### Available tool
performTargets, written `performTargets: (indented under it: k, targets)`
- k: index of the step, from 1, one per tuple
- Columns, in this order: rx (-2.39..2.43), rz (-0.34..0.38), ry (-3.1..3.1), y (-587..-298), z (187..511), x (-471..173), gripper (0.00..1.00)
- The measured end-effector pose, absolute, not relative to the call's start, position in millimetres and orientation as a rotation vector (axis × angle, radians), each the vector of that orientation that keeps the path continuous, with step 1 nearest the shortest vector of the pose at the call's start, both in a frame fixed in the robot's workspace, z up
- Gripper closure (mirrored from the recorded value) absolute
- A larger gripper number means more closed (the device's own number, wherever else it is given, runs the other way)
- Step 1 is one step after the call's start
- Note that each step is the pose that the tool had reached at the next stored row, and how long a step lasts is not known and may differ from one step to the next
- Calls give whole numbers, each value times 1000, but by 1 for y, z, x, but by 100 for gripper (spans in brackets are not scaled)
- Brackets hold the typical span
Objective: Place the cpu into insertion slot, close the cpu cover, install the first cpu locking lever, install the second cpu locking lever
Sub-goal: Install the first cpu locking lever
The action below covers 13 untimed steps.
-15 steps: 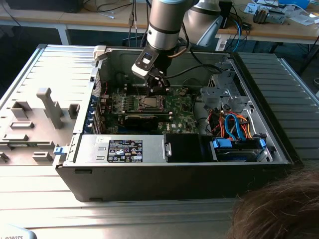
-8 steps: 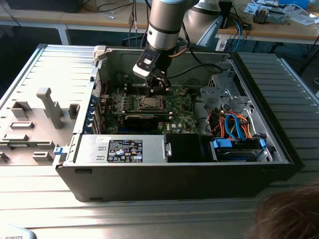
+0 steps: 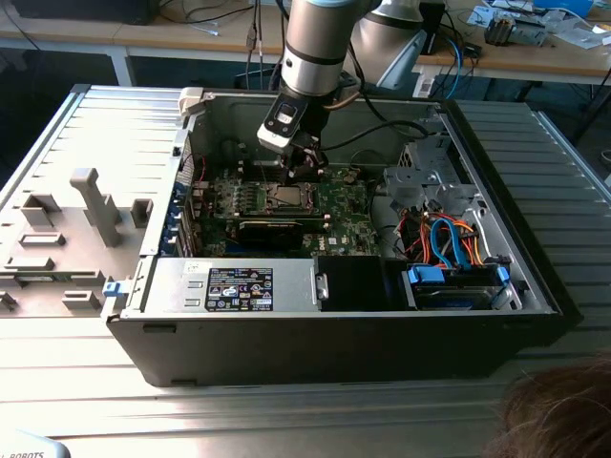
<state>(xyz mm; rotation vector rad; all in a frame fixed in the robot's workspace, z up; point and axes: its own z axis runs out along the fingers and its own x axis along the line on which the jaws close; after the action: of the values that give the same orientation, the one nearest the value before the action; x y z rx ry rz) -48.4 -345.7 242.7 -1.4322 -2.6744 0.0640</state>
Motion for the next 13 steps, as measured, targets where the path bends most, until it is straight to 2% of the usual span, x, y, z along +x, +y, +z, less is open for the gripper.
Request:
performTargets:
  k: [13]
  targets:
    - [-1321,71,-2733,-346,243,-48,89]
